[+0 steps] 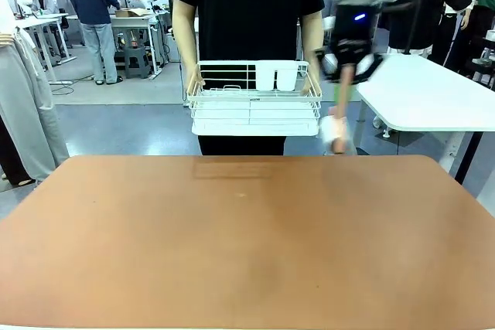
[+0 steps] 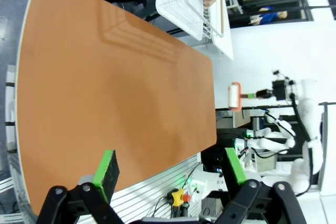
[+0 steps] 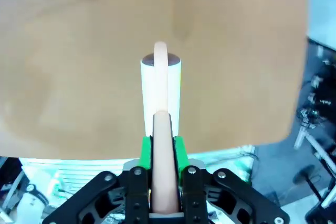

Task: Clean the table.
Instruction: Clean the table with the Lint Roller when the human lifts the Dish drying rack.

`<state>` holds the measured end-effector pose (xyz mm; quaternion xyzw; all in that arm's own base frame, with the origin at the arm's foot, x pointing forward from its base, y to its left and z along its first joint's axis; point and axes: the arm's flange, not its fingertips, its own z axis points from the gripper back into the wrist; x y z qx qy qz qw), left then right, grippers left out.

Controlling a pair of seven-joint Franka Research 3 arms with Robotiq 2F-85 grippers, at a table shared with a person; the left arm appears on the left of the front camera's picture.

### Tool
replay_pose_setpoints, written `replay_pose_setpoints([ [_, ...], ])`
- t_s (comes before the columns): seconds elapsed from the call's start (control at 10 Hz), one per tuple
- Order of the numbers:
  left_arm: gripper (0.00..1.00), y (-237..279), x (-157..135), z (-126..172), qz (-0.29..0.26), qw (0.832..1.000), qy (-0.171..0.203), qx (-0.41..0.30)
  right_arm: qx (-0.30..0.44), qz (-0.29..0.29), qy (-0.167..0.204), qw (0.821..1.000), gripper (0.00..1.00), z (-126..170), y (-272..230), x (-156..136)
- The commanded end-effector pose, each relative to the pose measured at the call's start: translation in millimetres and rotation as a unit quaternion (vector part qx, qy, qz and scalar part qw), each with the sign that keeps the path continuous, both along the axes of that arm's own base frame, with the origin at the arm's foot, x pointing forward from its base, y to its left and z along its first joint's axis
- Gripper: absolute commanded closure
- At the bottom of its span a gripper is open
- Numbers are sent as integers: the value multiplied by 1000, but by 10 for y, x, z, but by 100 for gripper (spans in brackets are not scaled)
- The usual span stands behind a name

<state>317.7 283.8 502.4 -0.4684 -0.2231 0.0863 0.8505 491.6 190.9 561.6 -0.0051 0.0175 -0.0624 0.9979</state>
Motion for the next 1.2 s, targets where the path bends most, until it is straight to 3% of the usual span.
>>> replay_pose_setpoints([
  [0.0, 0, 26, -9, 13, -6, 1000, -16, -8, -5, -2, -8, 1000, 79, -175, -300, -543],
  [0.2, 0, 26, -9, 13, -6, 1000, -16, -8, 11, 5, -39, 999, 79, -561, -899, -847],
  [0.4, 0, 26, -9, 13, -6, 1000, -16, -8, 48, 35, -65, 996, 79, -934, -1328, -924],
  [0.7, 0, 26, -9, 13, -6, 1000, -16, -8, 101, 72, -68, 990, 79, -1022, -1561, -915],
  [0.8, 0, 26, -9, 13, -6, 1000, -16, -8, 51, 35, -59, 996, 79, -1056, -1518, -943],
  [1.1, 0, 26, -9, 13, -6, 1000, -16, -8, 51, 35, -59, 996, 79, -1056, -1518, -943],
])
